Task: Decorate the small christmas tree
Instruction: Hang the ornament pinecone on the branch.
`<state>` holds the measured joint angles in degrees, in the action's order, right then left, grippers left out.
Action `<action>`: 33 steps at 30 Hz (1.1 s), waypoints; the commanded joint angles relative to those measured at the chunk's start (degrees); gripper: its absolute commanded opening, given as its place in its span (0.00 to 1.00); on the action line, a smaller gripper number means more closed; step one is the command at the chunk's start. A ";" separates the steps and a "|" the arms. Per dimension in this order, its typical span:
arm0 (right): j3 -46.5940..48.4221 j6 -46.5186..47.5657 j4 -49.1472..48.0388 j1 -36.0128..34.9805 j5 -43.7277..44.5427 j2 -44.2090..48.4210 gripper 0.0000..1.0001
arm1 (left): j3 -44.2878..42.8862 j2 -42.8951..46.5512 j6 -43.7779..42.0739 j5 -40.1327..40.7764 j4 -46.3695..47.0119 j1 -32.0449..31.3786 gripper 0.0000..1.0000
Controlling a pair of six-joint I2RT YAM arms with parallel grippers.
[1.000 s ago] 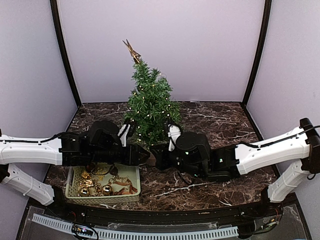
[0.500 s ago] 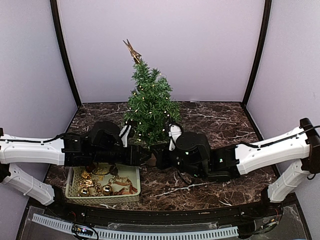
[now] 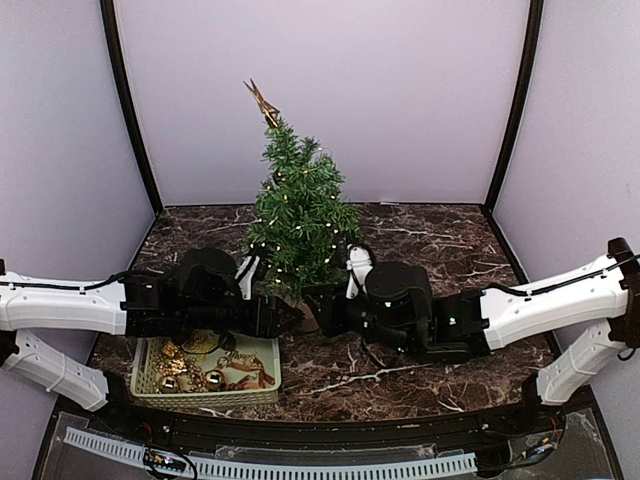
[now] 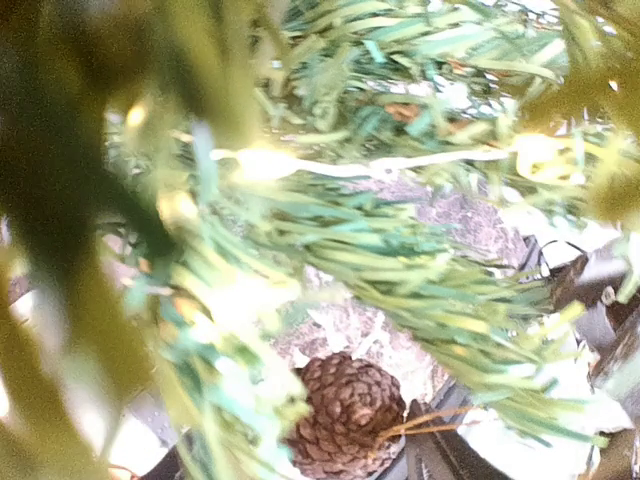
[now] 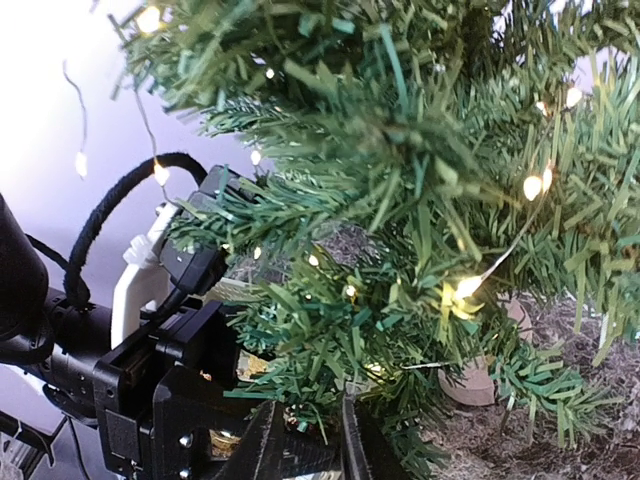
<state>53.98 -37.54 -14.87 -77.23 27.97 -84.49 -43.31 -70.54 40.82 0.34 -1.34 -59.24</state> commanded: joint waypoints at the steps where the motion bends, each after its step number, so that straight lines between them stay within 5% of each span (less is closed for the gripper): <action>1: -1.09 0.96 -3.99 -0.35 -0.50 2.42 0.21 | 1.08 3.07 -2.74 -3.09 -1.00 0.36 0.63; 18: -7.04 4.66 -6.32 -0.32 -8.73 11.69 0.53 | 0.85 13.41 -7.30 -7.25 -12.29 0.72 0.68; 24: -9.49 4.31 0.14 -0.29 -2.70 19.63 0.59 | 0.86 18.21 -3.68 -6.61 -19.76 2.26 0.65; 33: -15.97 -1.37 6.17 12.82 -5.10 29.52 0.60 | 5.70 21.67 1.25 -15.29 -13.51 18.12 0.54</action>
<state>41.17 -35.35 -10.92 -70.41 24.86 -56.71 -39.53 -47.20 39.79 -9.39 -18.57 -46.19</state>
